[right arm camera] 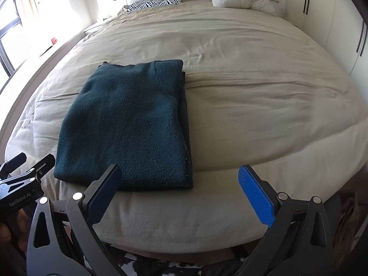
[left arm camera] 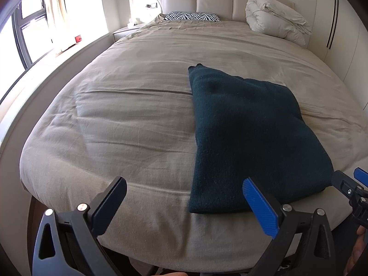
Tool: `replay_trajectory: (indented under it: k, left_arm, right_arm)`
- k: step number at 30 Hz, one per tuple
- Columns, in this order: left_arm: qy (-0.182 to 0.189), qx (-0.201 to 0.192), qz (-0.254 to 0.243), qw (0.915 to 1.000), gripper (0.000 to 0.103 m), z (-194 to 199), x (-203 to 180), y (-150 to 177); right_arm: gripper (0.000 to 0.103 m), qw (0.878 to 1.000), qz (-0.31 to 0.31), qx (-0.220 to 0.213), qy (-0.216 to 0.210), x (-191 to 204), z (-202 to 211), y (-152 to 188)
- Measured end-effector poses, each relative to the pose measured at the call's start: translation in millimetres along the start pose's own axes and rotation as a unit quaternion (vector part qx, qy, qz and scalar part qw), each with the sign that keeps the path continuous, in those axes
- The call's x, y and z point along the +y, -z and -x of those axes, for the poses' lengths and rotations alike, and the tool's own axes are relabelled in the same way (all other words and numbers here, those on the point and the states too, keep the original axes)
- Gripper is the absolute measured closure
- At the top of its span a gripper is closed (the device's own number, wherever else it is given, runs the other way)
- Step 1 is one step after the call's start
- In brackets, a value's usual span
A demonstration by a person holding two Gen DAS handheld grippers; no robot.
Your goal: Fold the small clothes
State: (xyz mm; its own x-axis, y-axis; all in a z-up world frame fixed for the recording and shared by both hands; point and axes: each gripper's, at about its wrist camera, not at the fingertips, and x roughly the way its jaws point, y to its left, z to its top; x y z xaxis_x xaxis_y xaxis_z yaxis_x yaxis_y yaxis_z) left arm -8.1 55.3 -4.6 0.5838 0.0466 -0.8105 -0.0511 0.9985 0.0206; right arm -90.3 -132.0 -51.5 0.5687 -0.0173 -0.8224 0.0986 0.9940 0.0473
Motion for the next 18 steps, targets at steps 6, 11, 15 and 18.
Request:
replay_trajectory:
  k: [6, 11, 15, 18]
  left_arm:
    - [0.0, 0.001, -0.001, 1.0, 0.0, -0.6, 0.3, 0.9]
    - [-0.001, 0.003, -0.003, 1.0, 0.0, -1.3, 0.2, 1.0]
    - [0.0, 0.004, -0.004, 1.0, 0.0, -1.5, -0.3, 1.1]
    - [0.0, 0.004, -0.004, 1.0, 0.0, -1.6, -0.3, 1.1]
  right_arm:
    - [0.0, 1.0, -0.001, 0.0, 0.0, -0.1, 0.2, 1.6]
    - [0.0, 1.0, -0.002, 0.0, 0.001, -0.4, 0.2, 1.9]
    - [0.0, 1.0, -0.002, 0.001, 0.001, -0.6, 0.0, 1.8]
    - [0.0, 1.0, -0.001, 0.0, 0.001, -0.4, 0.2, 2.0]
